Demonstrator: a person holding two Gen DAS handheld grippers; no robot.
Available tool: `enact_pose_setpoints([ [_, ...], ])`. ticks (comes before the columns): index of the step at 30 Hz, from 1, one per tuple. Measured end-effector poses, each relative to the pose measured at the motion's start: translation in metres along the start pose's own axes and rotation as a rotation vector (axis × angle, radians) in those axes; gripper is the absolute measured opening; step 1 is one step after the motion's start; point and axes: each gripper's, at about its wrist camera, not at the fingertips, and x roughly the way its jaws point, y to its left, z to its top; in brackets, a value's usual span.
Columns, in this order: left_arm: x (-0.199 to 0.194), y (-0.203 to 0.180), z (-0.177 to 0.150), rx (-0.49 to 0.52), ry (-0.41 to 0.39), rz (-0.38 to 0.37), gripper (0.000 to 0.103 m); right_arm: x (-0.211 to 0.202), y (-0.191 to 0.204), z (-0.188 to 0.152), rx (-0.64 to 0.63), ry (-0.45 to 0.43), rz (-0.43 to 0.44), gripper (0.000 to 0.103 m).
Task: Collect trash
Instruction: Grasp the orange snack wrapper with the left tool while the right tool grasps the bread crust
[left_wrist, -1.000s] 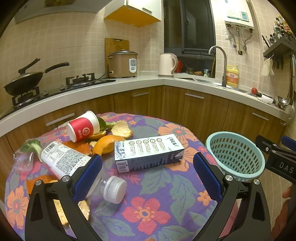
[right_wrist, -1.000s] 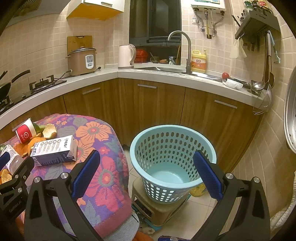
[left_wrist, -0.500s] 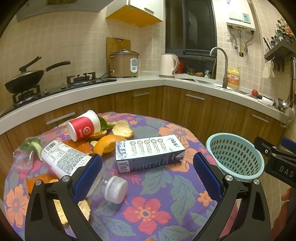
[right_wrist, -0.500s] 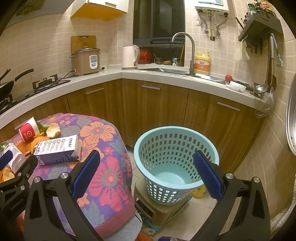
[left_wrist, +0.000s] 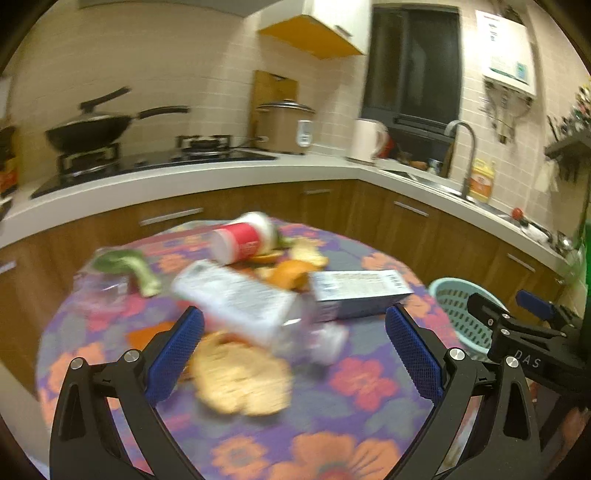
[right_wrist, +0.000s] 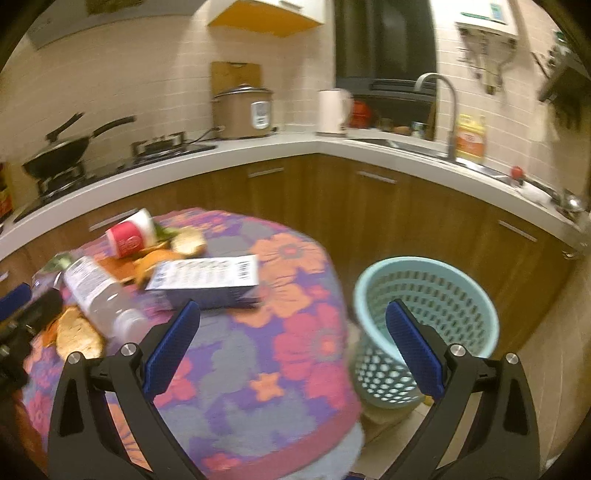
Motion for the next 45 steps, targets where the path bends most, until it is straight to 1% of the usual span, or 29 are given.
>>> enact_pose_setpoints([
  [3,-0.011,0.033,-0.003,-0.034,0.018,0.071,0.094,0.004,0.021,0.0,-0.022,0.019,0.072,0.096],
  [5,-0.014,0.056,-0.006,-0.062,0.047,0.105,0.091,0.007,0.035,0.001,-0.041,0.029,0.12,0.094],
  [8,-0.015,0.084,-0.01,-0.097,0.085,0.129,0.089,0.014,0.058,0.004,-0.075,0.042,0.204,0.093],
  [10,-0.01,0.1,-0.012,-0.106,0.122,0.135,0.088,0.017,0.067,0.006,-0.083,0.05,0.234,0.092],
  [11,-0.01,0.106,-0.014,-0.109,0.137,0.127,0.086,0.02,0.072,0.007,-0.089,0.053,0.245,0.092],
  [15,0.007,0.124,-0.017,-0.125,0.205,0.052,0.083,0.029,0.088,0.01,-0.125,0.078,0.284,0.091],
  [16,0.011,0.127,-0.018,-0.128,0.219,0.042,0.079,0.03,0.092,0.01,-0.13,0.089,0.293,0.09],
  [17,0.018,0.131,-0.019,-0.141,0.247,0.011,0.077,0.031,0.095,0.009,-0.134,0.104,0.308,0.09],
  [18,0.024,0.135,-0.019,-0.161,0.263,-0.026,0.077,0.033,0.099,0.007,-0.138,0.116,0.321,0.089],
  [21,0.038,0.146,-0.017,-0.215,0.29,-0.085,0.077,0.033,0.109,-0.005,-0.135,0.172,0.379,0.087],
  [22,0.046,0.152,-0.015,-0.244,0.309,-0.124,0.077,0.032,0.112,-0.008,-0.132,0.186,0.395,0.085],
  [24,0.056,0.157,-0.013,-0.268,0.324,-0.151,0.077,0.029,0.121,-0.017,-0.13,0.213,0.429,0.083],
  [27,0.074,0.159,-0.01,-0.28,0.358,-0.177,0.076,0.027,0.136,-0.029,-0.153,0.252,0.455,0.079],
  [29,0.087,0.159,-0.011,-0.294,0.392,-0.198,0.069,0.03,0.144,-0.036,-0.167,0.28,0.458,0.073],
  [32,0.1,0.158,-0.014,-0.311,0.424,-0.221,0.063,0.042,0.149,-0.039,-0.15,0.32,0.438,0.065],
  [34,0.104,0.155,-0.015,-0.309,0.42,-0.221,0.06,0.048,0.146,-0.037,-0.129,0.33,0.442,0.065],
  [35,0.106,0.154,-0.014,-0.307,0.421,-0.224,0.055,0.05,0.146,-0.037,-0.124,0.332,0.439,0.065],
  [39,0.108,0.151,-0.014,-0.307,0.429,-0.226,0.046,0.054,0.149,-0.033,-0.126,0.333,0.433,0.065],
  [40,0.108,0.151,-0.014,-0.306,0.428,-0.232,0.043,0.055,0.15,-0.033,-0.124,0.337,0.433,0.064],
  [42,0.106,0.15,-0.014,-0.307,0.425,-0.244,0.04,0.06,0.153,-0.033,-0.121,0.35,0.437,0.063],
  [43,0.105,0.15,-0.015,-0.306,0.425,-0.246,0.036,0.063,0.154,-0.034,-0.118,0.362,0.439,0.061],
  [44,0.103,0.15,-0.016,-0.302,0.422,-0.245,0.028,0.067,0.155,-0.034,-0.114,0.378,0.442,0.059],
  [45,0.1,0.15,-0.017,-0.296,0.418,-0.243,0.027,0.069,0.155,-0.034,-0.109,0.388,0.444,0.058],
])
